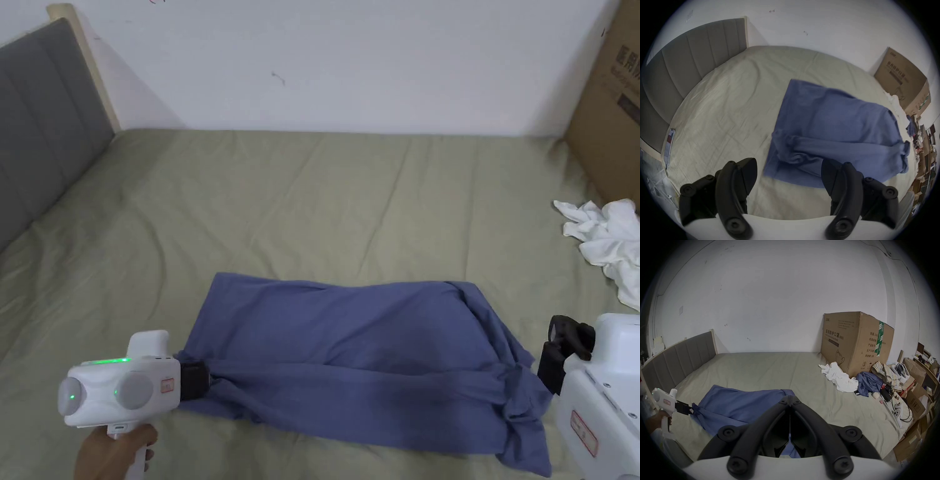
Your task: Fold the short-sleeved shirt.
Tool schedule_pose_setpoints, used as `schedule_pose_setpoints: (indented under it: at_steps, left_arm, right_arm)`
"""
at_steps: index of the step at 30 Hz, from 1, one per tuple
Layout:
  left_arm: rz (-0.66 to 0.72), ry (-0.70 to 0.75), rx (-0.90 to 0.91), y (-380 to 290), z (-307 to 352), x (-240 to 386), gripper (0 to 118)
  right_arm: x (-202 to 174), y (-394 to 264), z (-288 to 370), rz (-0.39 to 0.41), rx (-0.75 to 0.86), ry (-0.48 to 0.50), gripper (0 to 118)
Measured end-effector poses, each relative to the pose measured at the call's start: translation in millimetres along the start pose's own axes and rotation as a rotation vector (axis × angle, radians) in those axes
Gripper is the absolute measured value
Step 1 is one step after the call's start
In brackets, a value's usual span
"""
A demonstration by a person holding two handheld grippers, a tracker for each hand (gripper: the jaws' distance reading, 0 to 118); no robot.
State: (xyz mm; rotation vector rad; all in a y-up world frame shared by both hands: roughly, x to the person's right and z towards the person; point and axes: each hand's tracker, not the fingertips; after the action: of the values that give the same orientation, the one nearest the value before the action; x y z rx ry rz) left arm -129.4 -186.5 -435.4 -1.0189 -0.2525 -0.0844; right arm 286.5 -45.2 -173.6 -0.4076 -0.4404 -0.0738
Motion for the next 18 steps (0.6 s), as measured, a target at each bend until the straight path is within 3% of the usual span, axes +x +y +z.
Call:
schedule_pose_setpoints:
  at_steps: [2, 7, 8, 10, 12, 13, 16, 18]
  left_arm:
    - [0.000, 0.030, -0.041, -2.5, -13.1, -1.8, 101]
    - [0.024, 0.050, -0.089, -10.0, -33.1, -1.4, 100]
    - [0.033, 0.054, -0.091, -10.5, -33.6, -0.7, 89]
    - [0.039, 0.014, -0.069, -13.8, -31.0, 1.4, 55]
    - [0.001, 0.037, -0.062, -14.4, -29.4, 8.7, 48]
    - [-0.049, 0.054, -0.053, -14.1, -29.1, 12.8, 26]
    - [-0.069, 0.052, -0.056, -12.5, -27.4, 14.6, 11]
    - [-0.044, 0.026, -0.026, -9.8, -18.0, 13.4, 9]
  right_arm:
    - [-0.9, -2.2, -6.2, 0.001, -0.016, 0.003, 3]
    - [-1.2, -8.3, -18.4, -0.004, -0.053, 0.007, 3]
    - [-1.0, -9.8, -19.2, -0.004, -0.058, 0.007, 3]
    - [0.6, -14.0, -23.0, 0.001, -0.077, 0.003, 3]
    - [4.4, -19.3, -27.3, -0.005, -0.105, 0.000, 3]
    - [7.3, -23.1, -30.5, -0.013, -0.126, -0.003, 3]
    - [18.7, -39.3, -44.5, -0.053, -0.212, -0.025, 5]
    - [27.3, -54.3, -59.3, -0.074, -0.301, -0.033, 24]
